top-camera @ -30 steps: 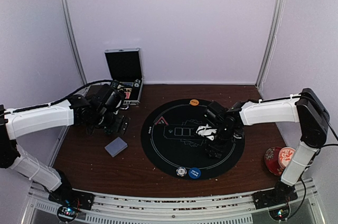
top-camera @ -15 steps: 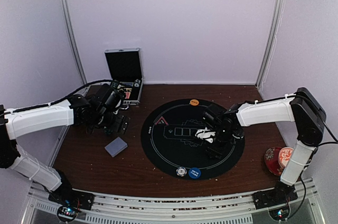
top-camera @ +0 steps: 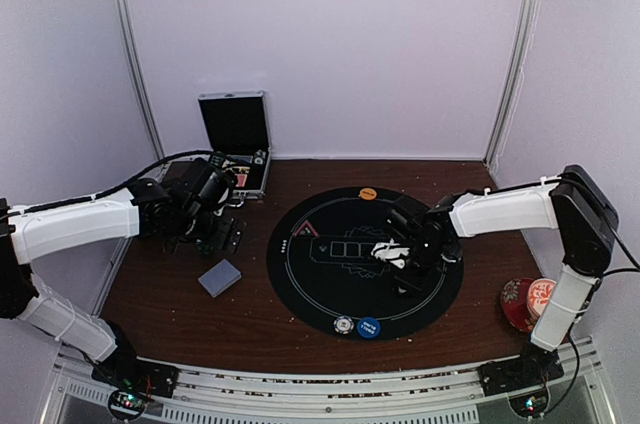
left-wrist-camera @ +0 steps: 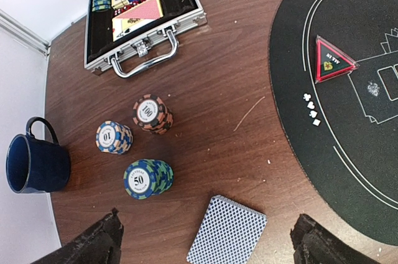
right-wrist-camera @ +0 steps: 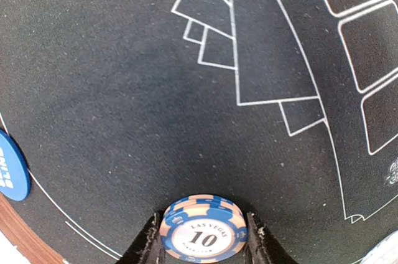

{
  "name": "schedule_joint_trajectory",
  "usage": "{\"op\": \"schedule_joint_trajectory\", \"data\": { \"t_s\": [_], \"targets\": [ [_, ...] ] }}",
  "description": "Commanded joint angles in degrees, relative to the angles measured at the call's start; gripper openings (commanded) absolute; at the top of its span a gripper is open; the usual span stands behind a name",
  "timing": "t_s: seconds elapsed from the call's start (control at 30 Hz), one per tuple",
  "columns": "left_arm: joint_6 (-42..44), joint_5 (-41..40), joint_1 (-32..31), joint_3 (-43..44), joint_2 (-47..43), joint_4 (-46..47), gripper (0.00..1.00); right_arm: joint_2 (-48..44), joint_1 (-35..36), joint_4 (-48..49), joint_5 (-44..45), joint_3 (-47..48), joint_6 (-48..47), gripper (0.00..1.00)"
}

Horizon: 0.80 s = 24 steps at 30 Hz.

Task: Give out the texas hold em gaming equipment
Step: Pick up the pile of poker chips from the poker table mat.

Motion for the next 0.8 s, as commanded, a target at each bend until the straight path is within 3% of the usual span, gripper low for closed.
{"op": "schedule_joint_trajectory", "data": {
  "t_s": [0.0,0.5,0.77],
  "targets": [
    [0.1,0.1,0.4,-0.1,-0.5,2.5,0.98,-1.3,-2.8,-1.1,0.7,-1.7,0.4,0.22],
    [0.0,1.5,0.5,-0.1,0.0,2.5,0.98,-11.0,-13.6,-0.6,3.7,-5.6,0.6,0.17],
    [0.0,1.9,0.5,-0.2,-0.1,2.5,0.98,-14.7,-15.9,-2.7,5.9,-6.6,-6.1,0.17]
  ]
}}
